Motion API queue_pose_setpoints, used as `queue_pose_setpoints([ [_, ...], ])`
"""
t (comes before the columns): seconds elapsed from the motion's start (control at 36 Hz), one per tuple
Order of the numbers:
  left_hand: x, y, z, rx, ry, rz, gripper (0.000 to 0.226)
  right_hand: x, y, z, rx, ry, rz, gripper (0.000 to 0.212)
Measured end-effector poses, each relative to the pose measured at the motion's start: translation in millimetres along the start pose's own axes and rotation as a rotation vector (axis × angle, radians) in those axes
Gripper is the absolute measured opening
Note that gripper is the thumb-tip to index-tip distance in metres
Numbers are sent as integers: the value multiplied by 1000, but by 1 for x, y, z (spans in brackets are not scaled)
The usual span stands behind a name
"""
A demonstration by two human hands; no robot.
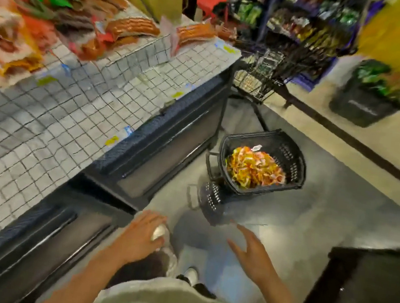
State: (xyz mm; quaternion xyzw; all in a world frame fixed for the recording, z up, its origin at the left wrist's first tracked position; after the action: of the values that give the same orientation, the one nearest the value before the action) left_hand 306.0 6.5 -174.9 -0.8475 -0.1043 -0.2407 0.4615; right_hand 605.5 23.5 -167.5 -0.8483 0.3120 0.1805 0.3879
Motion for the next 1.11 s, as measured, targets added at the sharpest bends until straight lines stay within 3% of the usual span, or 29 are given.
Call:
queue_pose_setpoints([
  [0.36,74,-37,194,-279,202,110,63,65,-54,39,145,394,184,63],
  [0.47,91,-53,248,-282,264,91,64,61,-80,55,182,478,247,61],
  [0.56,97,-61,281,-321,299,111,64,55,-100,74,202,485,295,69],
  [0.67,97,-64,321,-387,319,182,64,46,-121,108,174,474,239,56],
  [0.86,97,-48,390,-328,234,62,61,62,-150,205,70,427,144,60],
  [1.0,80,6,448,-268,75,-15,58,95,-153,305,-49,371,65,61],
  [1.11,63,75,500,-282,44,-36,57,128,-151,395,-93,309,-1,63],
])
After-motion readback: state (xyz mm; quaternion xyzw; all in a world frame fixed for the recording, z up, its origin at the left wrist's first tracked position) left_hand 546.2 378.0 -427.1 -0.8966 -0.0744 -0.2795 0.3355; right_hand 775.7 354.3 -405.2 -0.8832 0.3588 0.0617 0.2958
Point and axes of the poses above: each hand's wrist, its own z-axis towards the middle knuckle, its own y-axis out of the palm, x = y × z, the point moved 10 cm from there along z, towards the middle knuckle, and after that the axes turned 7 degrees about y, right-handed, at the moved point
